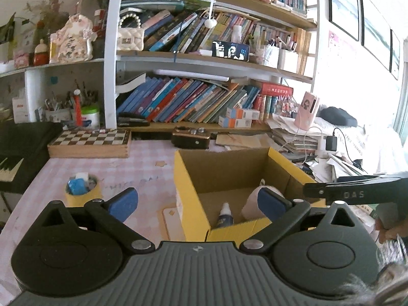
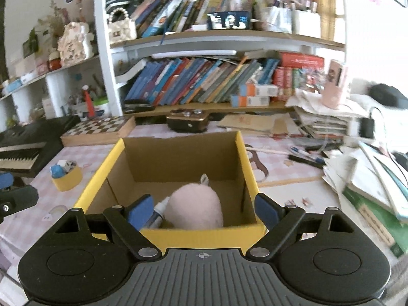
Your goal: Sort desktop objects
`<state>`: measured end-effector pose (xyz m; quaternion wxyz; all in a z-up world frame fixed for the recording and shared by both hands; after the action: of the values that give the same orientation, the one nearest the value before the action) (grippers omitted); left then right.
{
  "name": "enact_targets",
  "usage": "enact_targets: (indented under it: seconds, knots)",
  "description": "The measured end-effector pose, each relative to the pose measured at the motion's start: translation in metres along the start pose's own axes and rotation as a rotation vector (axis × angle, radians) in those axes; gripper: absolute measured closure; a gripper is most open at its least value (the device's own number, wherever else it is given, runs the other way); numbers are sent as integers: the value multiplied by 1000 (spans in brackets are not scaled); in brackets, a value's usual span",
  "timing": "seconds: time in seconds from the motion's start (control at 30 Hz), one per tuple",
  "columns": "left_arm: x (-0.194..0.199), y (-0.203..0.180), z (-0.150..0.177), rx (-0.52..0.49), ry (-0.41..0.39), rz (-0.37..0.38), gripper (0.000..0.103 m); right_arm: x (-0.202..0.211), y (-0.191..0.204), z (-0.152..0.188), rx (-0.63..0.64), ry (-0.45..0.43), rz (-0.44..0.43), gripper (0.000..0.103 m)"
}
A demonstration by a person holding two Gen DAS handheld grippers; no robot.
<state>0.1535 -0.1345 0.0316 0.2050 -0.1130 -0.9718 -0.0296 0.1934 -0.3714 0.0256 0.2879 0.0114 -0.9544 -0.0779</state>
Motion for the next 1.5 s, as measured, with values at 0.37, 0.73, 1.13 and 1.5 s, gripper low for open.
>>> enact_targets:
  seconds: [0.37, 0.73, 1.13, 1.5]
  knots:
    - [30, 30, 34, 11, 65, 29, 2, 34, 20, 47, -84, 42, 90, 14]
    - [53, 59, 69, -12, 113, 19, 2, 58, 67, 99, -143, 89, 127, 14]
    - [76, 84, 105, -38, 183, 36, 2, 71, 119, 145, -116, 146, 130, 14]
    - [95, 110, 127, -28, 225, 23, 2, 72, 158, 167, -80, 195, 88, 14]
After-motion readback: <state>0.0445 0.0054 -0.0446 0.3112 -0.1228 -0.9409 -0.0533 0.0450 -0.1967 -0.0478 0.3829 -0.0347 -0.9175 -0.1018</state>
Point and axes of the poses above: each gripper's, at about its wrist camera, not at the fingertips, and x roughly against the way its jaws point, y to its left, z to its underside, the point moved 3 cm from there along -x, roughly the way its jaws point, and after that the axes turned 6 degrees about -x, right-handed, at the moved point
